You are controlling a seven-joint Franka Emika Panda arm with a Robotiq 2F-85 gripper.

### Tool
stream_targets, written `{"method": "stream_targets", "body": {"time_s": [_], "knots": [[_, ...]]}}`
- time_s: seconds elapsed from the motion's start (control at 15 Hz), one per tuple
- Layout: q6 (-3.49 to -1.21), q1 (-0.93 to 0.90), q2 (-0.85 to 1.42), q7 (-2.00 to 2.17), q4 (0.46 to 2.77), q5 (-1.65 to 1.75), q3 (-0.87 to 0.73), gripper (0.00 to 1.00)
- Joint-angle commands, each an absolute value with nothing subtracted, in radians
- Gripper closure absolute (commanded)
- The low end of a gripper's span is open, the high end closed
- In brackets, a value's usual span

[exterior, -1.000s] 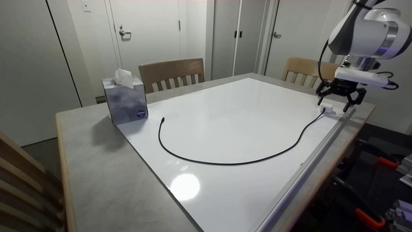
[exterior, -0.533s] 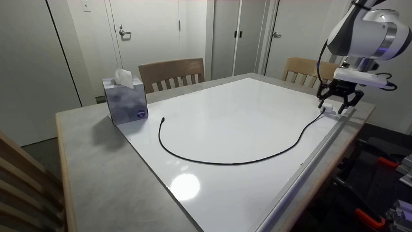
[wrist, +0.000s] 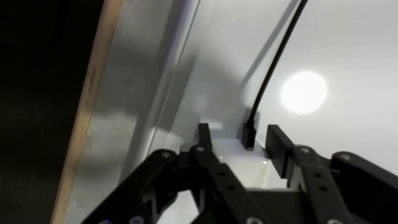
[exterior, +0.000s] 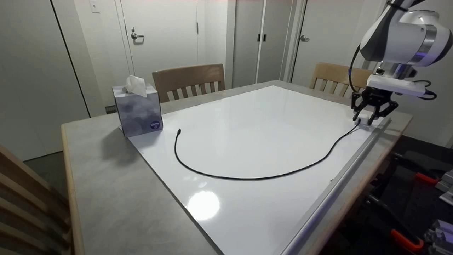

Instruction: Place the charging cable in circle form

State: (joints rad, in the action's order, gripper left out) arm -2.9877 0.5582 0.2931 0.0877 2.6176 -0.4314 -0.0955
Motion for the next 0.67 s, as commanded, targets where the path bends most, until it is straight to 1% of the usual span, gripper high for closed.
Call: {"method": "stream_targets", "body": {"time_s": [0.0, 0.47, 0.6], "knots": [[-3.012, 0.579, 0.312, 0.071, 2.613, -0.450, -0.080, 0.78], [-3.007, 0.570, 0.311, 0.071, 2.607, -0.431, -0.093, 0.78], [-2.989, 0.587, 0.303, 0.029, 2.595, -0.427, -0.072, 0.78]]}}
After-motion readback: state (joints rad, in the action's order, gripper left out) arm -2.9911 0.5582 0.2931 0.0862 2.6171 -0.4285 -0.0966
